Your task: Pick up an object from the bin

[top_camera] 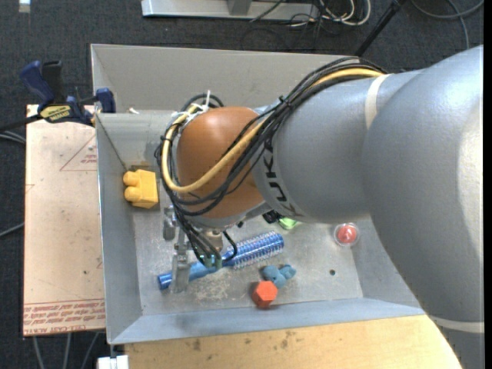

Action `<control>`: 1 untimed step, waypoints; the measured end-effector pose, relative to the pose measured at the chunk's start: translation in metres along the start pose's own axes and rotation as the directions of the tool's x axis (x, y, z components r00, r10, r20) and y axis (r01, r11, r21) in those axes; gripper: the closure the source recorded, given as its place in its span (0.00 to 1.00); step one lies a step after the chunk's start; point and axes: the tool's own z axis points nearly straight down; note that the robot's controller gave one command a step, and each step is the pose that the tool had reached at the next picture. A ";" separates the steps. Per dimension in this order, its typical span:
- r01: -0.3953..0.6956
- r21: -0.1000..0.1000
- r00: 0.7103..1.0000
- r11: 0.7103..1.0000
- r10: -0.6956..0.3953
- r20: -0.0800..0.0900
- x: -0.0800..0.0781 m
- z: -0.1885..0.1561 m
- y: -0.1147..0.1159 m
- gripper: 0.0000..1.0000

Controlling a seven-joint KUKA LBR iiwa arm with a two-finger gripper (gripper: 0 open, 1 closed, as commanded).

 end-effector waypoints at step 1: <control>0.140 0.000 0.990 0.990 -0.140 0.014 0.019 0.082 -0.077 0.00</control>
Offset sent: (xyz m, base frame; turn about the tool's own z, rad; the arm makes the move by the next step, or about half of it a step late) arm -0.0211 -0.0753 -0.0810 -0.1478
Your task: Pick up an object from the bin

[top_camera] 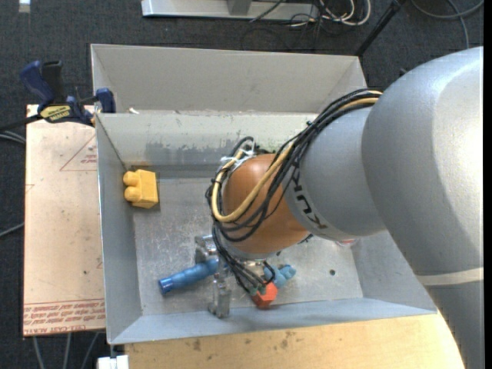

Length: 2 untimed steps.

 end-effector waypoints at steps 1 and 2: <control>0.005 -0.002 1.000 1.000 -0.005 -0.005 0.001 -0.001 0.003 1.00; 0.002 -0.005 1.000 1.000 -0.002 0.004 -0.040 -0.120 0.078 1.00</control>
Offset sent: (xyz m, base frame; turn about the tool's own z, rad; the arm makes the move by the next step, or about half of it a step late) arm 0.0000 0.0000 0.0000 0.0000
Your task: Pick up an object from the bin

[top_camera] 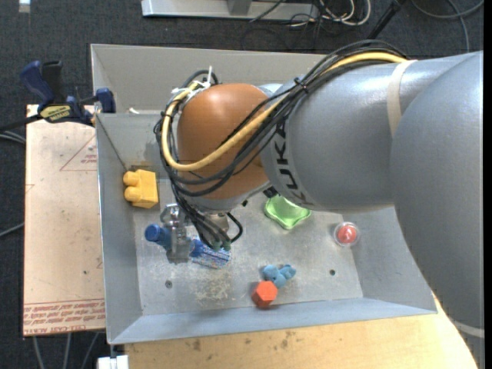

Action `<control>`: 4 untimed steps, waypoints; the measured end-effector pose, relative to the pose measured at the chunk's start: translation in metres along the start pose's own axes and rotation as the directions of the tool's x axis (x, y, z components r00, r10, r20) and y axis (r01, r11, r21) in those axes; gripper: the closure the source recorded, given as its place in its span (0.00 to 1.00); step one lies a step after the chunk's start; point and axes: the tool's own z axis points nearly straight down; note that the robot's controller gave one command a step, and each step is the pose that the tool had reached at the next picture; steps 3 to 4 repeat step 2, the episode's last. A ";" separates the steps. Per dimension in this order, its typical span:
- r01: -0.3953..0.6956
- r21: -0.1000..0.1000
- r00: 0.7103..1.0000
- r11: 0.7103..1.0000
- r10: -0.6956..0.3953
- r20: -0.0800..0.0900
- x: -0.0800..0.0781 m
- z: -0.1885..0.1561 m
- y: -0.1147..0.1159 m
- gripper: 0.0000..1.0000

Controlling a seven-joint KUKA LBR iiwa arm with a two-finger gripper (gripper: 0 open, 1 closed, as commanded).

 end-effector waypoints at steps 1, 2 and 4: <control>0.032 0.002 0.999 0.999 -0.032 0.000 0.012 -0.156 0.002 1.00; 0.321 0.001 0.947 0.947 -0.321 -0.008 -0.004 -0.151 -0.001 1.00; 0.321 0.001 0.947 0.947 -0.321 -0.008 -0.004 -0.151 -0.001 1.00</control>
Offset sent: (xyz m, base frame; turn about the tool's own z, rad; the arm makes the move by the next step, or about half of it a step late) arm -0.0142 -0.0024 0.1514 -0.0317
